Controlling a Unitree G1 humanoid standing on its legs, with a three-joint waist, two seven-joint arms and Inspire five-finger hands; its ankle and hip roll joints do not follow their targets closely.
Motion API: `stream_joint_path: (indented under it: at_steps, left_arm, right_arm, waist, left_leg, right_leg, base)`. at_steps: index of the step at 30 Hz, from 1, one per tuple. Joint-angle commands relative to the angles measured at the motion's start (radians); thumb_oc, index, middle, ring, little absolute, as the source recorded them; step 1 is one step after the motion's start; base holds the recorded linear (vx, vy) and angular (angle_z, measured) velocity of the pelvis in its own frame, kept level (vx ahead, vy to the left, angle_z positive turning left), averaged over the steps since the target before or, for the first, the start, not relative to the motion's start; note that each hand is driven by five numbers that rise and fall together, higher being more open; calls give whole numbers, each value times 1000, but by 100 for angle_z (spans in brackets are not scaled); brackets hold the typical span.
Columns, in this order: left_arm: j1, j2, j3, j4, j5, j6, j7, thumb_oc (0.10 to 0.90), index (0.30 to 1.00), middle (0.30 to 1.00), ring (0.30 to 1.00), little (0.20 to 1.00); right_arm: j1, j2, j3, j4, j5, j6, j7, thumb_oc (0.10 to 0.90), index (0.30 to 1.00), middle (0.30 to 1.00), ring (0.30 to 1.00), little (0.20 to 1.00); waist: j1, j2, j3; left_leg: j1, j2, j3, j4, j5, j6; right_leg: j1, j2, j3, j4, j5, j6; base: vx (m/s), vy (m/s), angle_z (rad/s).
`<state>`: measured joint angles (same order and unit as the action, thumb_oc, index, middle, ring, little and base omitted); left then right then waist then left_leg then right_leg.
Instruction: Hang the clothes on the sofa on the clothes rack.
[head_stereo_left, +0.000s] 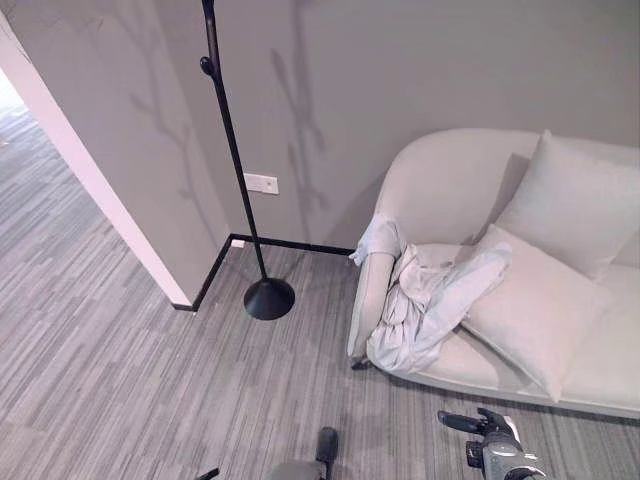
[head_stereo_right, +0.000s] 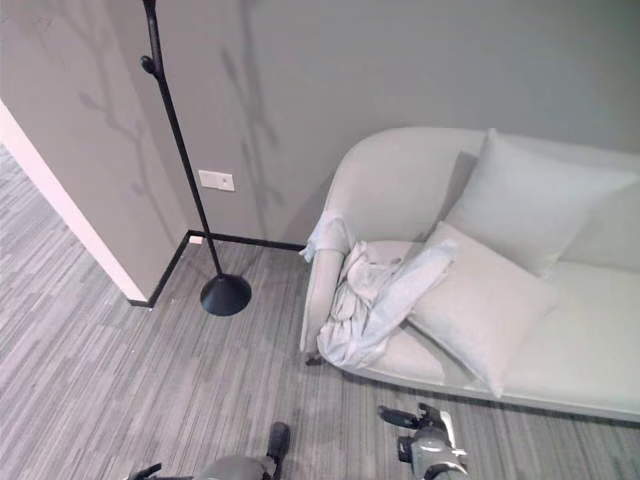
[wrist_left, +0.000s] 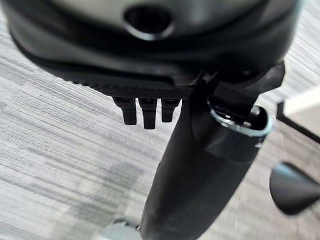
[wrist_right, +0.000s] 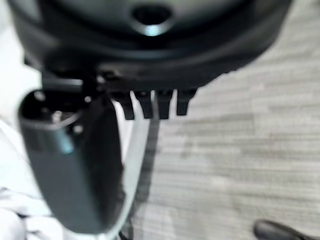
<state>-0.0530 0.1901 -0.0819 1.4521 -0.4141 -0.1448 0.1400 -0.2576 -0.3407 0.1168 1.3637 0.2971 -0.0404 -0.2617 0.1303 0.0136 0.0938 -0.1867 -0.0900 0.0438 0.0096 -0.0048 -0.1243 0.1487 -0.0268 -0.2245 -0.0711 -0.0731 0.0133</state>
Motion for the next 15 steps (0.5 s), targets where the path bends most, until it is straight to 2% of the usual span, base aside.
stream_joint_path:
  at_steps: [1,9,10,11,12,13,14,15]
  left_arm:
    - [-39,4,-30,18,-12,-17,-9,800,900,900,900,900]
    - [-39,4,-30,18,-12,-17,-9,800,900,900,900,900]
    - [-98,70,-71,-12,65,-14,-10,800,900,900,900,900]
    - [-101,78,-80,-10,76,-7,-12,800,900,900,900,900]
    - [-103,80,-84,10,113,-4,-10,800,900,900,900,900]
    - [-104,85,-77,16,115,-10,-1,800,900,900,900,900]
    - [-101,98,-70,16,120,-15,8,800,900,900,900,900]
    - [-102,105,-69,18,124,-17,12,800,900,900,900,900]
  right_arm:
    - [-26,-10,3,-27,35,-40,-17,800,900,900,900,900]
    - [-26,-10,3,-27,35,-40,-17,800,900,900,900,900]
    - [-96,-37,-4,5,74,-41,25,800,900,900,900,900]
    - [-99,-27,-10,25,94,-37,32,800,900,900,900,900]
    - [-83,-22,-41,67,139,-25,47,800,900,900,900,900]
    - [-67,-18,-58,67,157,-23,53,800,900,900,900,900]
    - [-45,-19,-91,73,180,-25,52,800,900,900,900,900]
    - [-36,-21,-107,84,191,-25,53,800,900,900,900,900]
  waist:
    - [18,-38,-28]
    - [18,-38,-28]
    - [11,-38,7]
    - [20,-34,6]
    - [39,-59,-6]
    - [32,-69,-7]
    - [31,-83,-15]
    - [31,-93,-18]
  left_leg:
    - [93,26,-33,-33,75,116]
    - [93,26,-33,-33,75,116]
    - [241,59,9,-74,13,176]
    - [272,62,11,-88,-1,182]
    - [306,81,-9,-97,-53,135]
    - [327,89,-33,-97,-75,118]
    - [354,117,-51,-97,-97,91]
    - [363,129,-59,-97,-103,81]
  right_leg:
    - [26,7,11,-10,-3,43]
    - [26,7,11,-10,-3,43]
    - [-177,-84,-69,550,55,146]
    - [-207,-147,-119,586,64,141]
    - [-175,-300,-143,193,152,153]
    - [-189,-353,-77,99,252,192]
    - [-189,-436,-38,65,370,230]
    - [-180,-456,-13,68,411,239]
  base:
    - [1,0,38]
    - [46,31,4]
    - [481,265,-30]
    - [818,-107,-57]
    - [609,-504,-21]
    - [756,-806,121]
    - [514,-555,174]
    - [640,-766,86]
